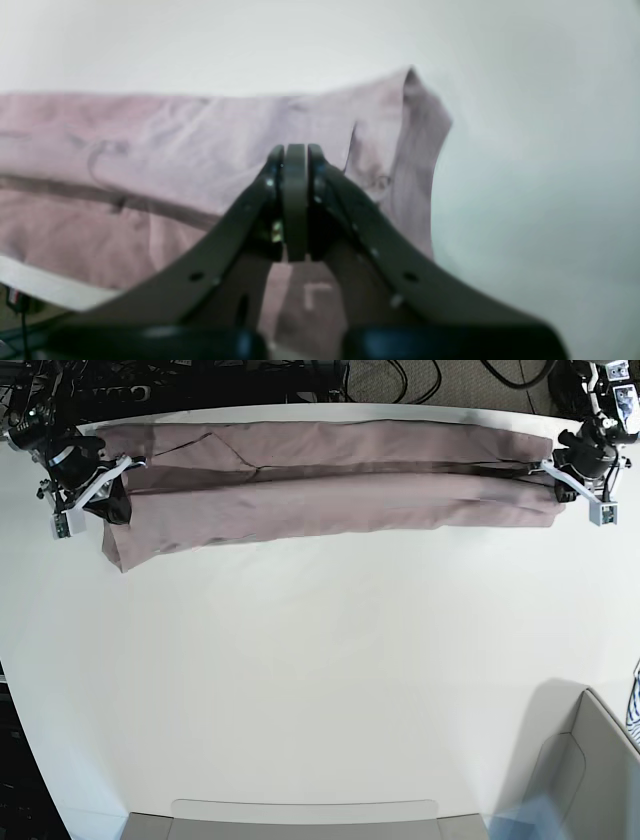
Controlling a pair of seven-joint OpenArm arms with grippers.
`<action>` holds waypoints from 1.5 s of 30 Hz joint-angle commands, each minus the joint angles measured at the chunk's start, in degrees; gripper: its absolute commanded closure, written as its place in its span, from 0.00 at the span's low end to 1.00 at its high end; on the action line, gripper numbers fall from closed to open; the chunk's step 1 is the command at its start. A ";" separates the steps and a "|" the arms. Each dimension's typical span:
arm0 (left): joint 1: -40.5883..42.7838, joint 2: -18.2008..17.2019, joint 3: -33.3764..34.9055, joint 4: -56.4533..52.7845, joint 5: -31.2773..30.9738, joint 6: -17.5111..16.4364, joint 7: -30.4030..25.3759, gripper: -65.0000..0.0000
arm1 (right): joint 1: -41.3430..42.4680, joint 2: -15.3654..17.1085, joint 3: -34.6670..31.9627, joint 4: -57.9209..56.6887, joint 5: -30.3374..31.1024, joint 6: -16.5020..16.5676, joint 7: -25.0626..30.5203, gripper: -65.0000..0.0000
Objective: Fold the T-shirt properly
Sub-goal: 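Fold the grasped edge over onto the first fold with both grippers, then release the strip and regrasp its end with the left gripper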
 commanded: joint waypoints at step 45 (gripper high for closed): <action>-4.72 -5.84 20.09 -19.32 -0.22 -4.36 -2.97 0.74 | 0.96 1.87 -1.66 -7.66 0.35 4.31 1.30 0.59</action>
